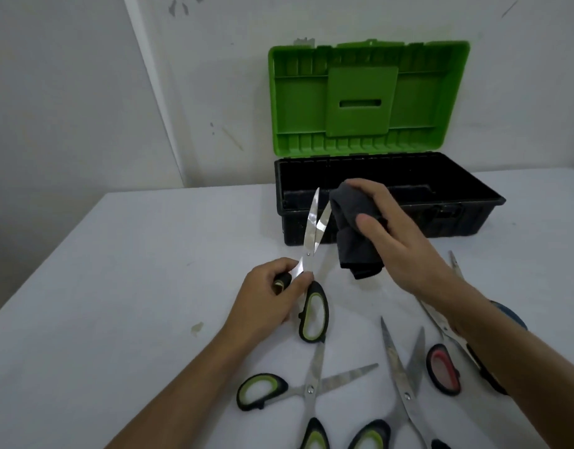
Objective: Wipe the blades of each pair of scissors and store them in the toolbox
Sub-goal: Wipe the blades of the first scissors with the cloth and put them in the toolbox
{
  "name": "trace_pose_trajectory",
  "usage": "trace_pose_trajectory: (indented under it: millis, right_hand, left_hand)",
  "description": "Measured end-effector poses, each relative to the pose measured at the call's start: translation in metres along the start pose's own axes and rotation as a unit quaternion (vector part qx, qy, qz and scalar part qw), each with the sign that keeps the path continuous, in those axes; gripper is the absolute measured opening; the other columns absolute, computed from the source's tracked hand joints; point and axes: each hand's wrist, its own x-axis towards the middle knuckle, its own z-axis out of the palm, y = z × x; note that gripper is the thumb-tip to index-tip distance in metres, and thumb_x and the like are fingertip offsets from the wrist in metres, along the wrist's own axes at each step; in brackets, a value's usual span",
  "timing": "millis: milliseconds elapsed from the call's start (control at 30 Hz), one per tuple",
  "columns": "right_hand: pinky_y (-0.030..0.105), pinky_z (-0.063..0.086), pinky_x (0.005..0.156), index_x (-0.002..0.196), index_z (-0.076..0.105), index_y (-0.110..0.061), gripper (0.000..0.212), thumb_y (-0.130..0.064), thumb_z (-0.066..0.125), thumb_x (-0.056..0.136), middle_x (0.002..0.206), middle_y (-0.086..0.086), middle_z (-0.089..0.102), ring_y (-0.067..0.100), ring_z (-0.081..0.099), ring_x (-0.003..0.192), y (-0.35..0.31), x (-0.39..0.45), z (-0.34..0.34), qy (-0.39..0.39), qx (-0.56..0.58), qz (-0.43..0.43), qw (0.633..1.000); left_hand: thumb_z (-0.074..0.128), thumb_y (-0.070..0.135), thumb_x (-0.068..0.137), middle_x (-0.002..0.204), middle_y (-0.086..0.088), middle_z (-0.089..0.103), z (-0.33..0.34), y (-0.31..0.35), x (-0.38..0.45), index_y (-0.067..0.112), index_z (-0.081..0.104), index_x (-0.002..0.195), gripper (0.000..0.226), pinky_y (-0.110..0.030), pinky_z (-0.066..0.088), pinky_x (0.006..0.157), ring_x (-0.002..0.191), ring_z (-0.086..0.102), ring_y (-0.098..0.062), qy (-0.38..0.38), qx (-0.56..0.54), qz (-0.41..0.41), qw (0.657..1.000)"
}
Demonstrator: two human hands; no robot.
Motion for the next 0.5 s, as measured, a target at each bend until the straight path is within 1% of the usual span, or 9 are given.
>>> trace_pose_trajectory:
  millis: [100, 167, 233, 267, 300, 367, 400, 433, 500]
  right_hand:
    - [0.039, 0.048, 0.092, 0.140, 0.050, -0.028, 0.047, -0.015, 0.053, 0.094, 0.119, -0.003, 0.055, 0.015, 0.056, 0.109, 0.005, 0.009, 0.001, 0.002, -0.103, -0.084, 0.991]
    - [0.032, 0.048, 0.087, 0.138, 0.051, -0.024, 0.049, -0.011, 0.057, 0.091, 0.118, -0.002, 0.055, 0.016, 0.056, 0.104, 0.012, 0.011, 0.004, 0.002, -0.180, -0.124, 0.976]
    - [0.019, 0.045, 0.079, 0.137, 0.044, -0.022, 0.050, -0.015, 0.061, 0.090, 0.119, -0.005, 0.053, 0.017, 0.056, 0.097, 0.018, 0.007, 0.008, 0.004, -0.233, -0.138, 0.963]
    - [0.013, 0.041, 0.075, 0.135, 0.039, -0.022, 0.050, -0.021, 0.062, 0.091, 0.118, -0.006, 0.049, 0.015, 0.053, 0.093, 0.021, 0.004, 0.012, 0.007, -0.245, -0.133, 0.960]
    - [0.011, 0.038, 0.071, 0.134, 0.035, -0.021, 0.050, -0.030, 0.060, 0.092, 0.117, -0.006, 0.046, 0.012, 0.049, 0.090, 0.023, 0.001, 0.014, 0.003, -0.259, -0.127, 0.957]
    - [0.013, 0.035, 0.065, 0.135, 0.033, -0.018, 0.051, -0.044, 0.050, 0.094, 0.117, -0.001, 0.042, 0.011, 0.043, 0.089, 0.027, -0.002, 0.018, -0.020, -0.304, -0.133, 0.943]
    - [0.017, 0.035, 0.064, 0.136, 0.035, -0.017, 0.051, -0.046, 0.046, 0.095, 0.116, 0.002, 0.042, 0.013, 0.043, 0.090, 0.027, -0.003, 0.019, -0.032, -0.326, -0.141, 0.934]
    - [0.020, 0.034, 0.064, 0.136, 0.037, -0.017, 0.050, -0.044, 0.045, 0.095, 0.116, 0.004, 0.042, 0.016, 0.045, 0.091, 0.027, -0.003, 0.020, -0.040, -0.350, -0.154, 0.923]
    - [0.022, 0.034, 0.066, 0.136, 0.047, -0.017, 0.045, -0.038, 0.048, 0.095, 0.115, 0.007, 0.045, 0.021, 0.049, 0.092, 0.027, -0.003, 0.021, -0.046, -0.406, -0.191, 0.893]
  left_hand:
    - [0.070, 0.030, 0.090, 0.046, 0.004, 0.039, 0.001, -0.003, 0.001, 0.013, 0.064, 0.073, 0.025, -0.022, 0.034, 0.043, 0.037, 0.038, -0.016, 0.018, -0.004, -0.007, 1.000]
    - [0.073, 0.034, 0.086, 0.045, 0.007, 0.037, 0.001, -0.004, 0.004, 0.014, 0.060, 0.066, 0.031, -0.024, 0.032, 0.042, 0.037, 0.037, -0.018, 0.026, -0.008, -0.019, 0.999]
    - [0.077, 0.039, 0.080, 0.045, 0.007, 0.036, 0.002, -0.004, 0.006, 0.025, 0.053, 0.055, 0.038, -0.026, 0.031, 0.041, 0.037, 0.036, -0.020, 0.033, -0.008, -0.030, 0.999]
    - [0.079, 0.042, 0.077, 0.045, 0.007, 0.034, 0.003, -0.004, 0.007, 0.026, 0.049, 0.050, 0.043, -0.027, 0.029, 0.042, 0.038, 0.034, -0.020, 0.038, -0.005, -0.033, 0.999]
    - [0.081, 0.046, 0.074, 0.044, 0.006, 0.032, 0.004, -0.004, 0.008, 0.026, 0.046, 0.047, 0.048, -0.028, 0.028, 0.042, 0.039, 0.032, -0.020, 0.044, 0.001, -0.035, 0.998]
    - [0.081, 0.052, 0.068, 0.046, 0.005, 0.028, 0.004, -0.005, 0.008, 0.023, 0.037, 0.047, 0.057, -0.031, 0.026, 0.045, 0.041, 0.028, -0.020, 0.054, 0.012, -0.037, 0.998]
    - [0.081, 0.054, 0.067, 0.048, 0.004, 0.028, 0.004, -0.006, 0.008, 0.021, 0.034, 0.049, 0.061, -0.032, 0.026, 0.046, 0.042, 0.027, -0.020, 0.059, 0.017, -0.032, 0.998]
    - [0.081, 0.056, 0.066, 0.049, 0.002, 0.027, 0.004, -0.007, 0.009, 0.020, 0.032, 0.050, 0.063, -0.032, 0.027, 0.047, 0.043, 0.027, -0.020, 0.062, 0.026, -0.023, 0.997]
    - [0.081, 0.057, 0.066, 0.050, 0.001, 0.027, 0.004, -0.009, 0.008, 0.014, 0.033, 0.052, 0.066, -0.033, 0.027, 0.048, 0.045, 0.027, -0.018, 0.070, 0.052, 0.000, 0.996]
